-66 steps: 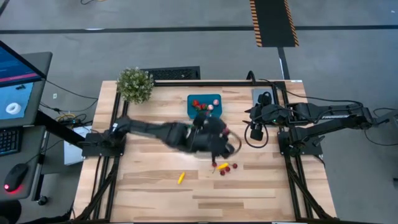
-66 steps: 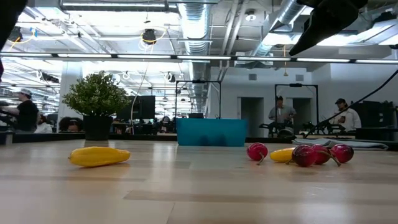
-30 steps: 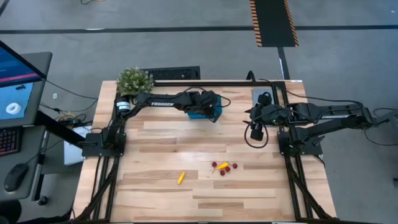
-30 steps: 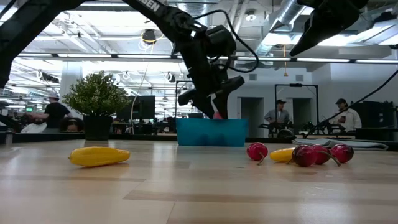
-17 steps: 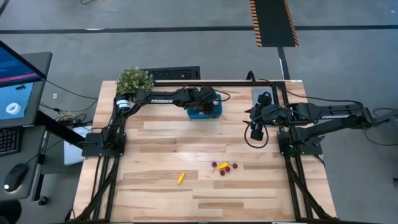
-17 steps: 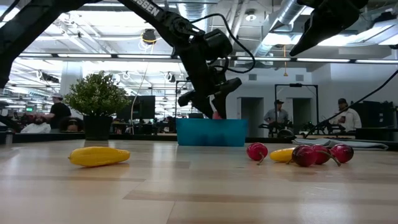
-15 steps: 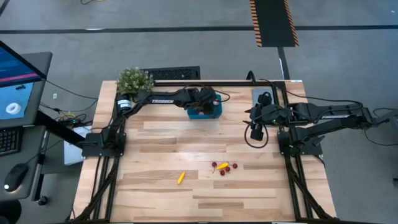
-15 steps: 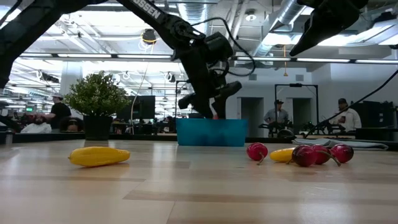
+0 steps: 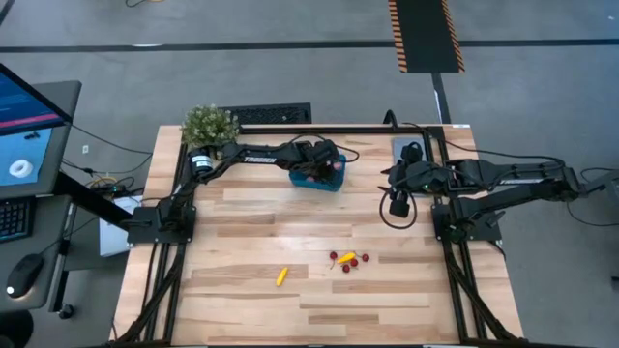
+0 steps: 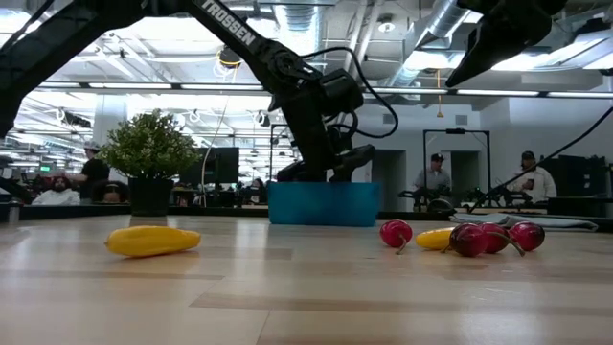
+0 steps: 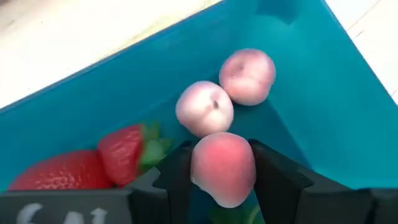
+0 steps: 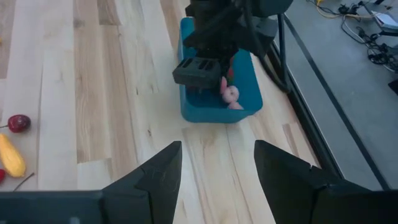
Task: Pick and placing Produce into tupperware
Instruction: Put the peach into the blue bin, then put the corn into the blue bin
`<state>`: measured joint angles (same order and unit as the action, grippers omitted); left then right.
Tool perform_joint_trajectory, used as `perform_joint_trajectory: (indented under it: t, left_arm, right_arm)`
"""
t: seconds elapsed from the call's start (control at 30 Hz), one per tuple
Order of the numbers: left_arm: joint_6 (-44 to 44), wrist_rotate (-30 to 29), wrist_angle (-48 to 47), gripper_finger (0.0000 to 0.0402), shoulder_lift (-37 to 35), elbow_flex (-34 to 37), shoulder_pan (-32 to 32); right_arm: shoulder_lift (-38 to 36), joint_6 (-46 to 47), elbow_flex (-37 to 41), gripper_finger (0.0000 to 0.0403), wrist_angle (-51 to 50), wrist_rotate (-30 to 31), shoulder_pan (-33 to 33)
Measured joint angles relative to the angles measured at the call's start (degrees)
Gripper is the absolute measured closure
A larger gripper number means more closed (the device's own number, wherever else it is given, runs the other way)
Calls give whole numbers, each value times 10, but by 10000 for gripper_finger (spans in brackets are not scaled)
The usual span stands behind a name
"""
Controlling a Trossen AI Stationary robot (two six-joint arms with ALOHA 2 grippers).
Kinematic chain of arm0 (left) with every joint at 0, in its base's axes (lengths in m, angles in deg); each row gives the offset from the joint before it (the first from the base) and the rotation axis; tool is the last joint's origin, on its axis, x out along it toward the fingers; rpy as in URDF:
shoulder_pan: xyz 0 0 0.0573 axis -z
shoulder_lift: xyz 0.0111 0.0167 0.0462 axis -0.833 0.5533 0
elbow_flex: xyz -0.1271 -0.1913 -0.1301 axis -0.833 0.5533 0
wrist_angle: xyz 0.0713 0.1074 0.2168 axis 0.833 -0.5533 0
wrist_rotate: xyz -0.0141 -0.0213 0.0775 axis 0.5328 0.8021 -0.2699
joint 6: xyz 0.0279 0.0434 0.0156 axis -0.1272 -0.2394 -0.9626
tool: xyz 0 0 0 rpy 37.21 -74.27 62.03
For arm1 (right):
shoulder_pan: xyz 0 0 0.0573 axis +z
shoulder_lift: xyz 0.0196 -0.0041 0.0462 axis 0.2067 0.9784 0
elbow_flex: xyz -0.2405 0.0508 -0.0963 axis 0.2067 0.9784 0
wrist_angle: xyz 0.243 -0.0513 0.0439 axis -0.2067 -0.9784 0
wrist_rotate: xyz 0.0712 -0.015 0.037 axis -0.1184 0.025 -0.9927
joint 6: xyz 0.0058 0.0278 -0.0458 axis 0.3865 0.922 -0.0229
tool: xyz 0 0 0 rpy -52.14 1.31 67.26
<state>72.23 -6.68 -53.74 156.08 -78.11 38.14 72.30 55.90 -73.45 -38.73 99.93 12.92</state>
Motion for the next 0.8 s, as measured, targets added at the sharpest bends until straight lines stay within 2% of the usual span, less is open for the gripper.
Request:
perform_joint_trajectory:
  t: [0.2, 0.57, 0.8]
  left_arm:
    - [-3, 1, 3, 257, 0, 0, 0]
    - [-5, 5, 8, 169, 0, 0, 2]
    - [4, 18, 9, 159, 0, 0, 3]
  right_arm:
    - [0, 0, 0, 178, 2, 0, 0]
    - [0, 0, 0, 178, 2, 0, 0]
    - [0, 0, 0, 178, 2, 0, 0]
